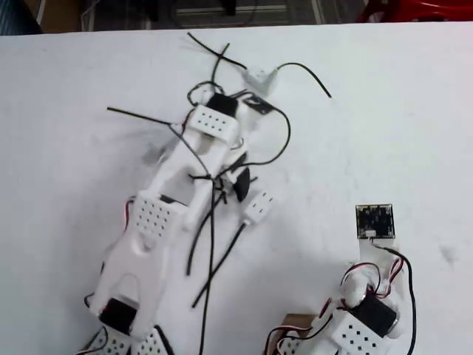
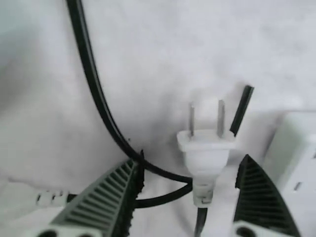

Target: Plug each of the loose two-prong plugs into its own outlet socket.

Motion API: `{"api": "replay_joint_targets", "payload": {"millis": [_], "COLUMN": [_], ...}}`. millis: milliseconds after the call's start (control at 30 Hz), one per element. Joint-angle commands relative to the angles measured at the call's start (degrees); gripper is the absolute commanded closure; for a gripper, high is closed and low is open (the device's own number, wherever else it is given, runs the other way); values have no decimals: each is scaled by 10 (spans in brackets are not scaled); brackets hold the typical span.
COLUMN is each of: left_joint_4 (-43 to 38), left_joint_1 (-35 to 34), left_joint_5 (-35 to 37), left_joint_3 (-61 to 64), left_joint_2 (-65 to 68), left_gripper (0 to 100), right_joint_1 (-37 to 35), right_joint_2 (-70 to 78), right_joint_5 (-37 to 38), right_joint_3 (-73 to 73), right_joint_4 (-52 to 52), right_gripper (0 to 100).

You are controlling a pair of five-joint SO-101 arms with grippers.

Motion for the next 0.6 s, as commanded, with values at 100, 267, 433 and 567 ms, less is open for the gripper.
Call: {"api": "replay_joint_targets", "payload": {"millis": [100, 267, 433, 567], "left_joint_4": [-5, -4, -4, -4], "left_joint_1": [18, 16, 19, 22], "left_joint_5": [33, 64, 64, 64], "left_joint_3": [-33, -64, -64, -65], "left_joint_2": [-44, -44, -44, -47], "left_gripper": [706, 706, 706, 706], "right_joint_1": [-5, -5, -5, -5], "right_joint_2": [-5, -5, -5, -5], "right_joint_5": [0, 0, 0, 0], "right_joint_3": [-4, -4, -4, -4], "right_joint_4": [-2, -2, -2, -2], "right_gripper": [979, 979, 979, 979]}}
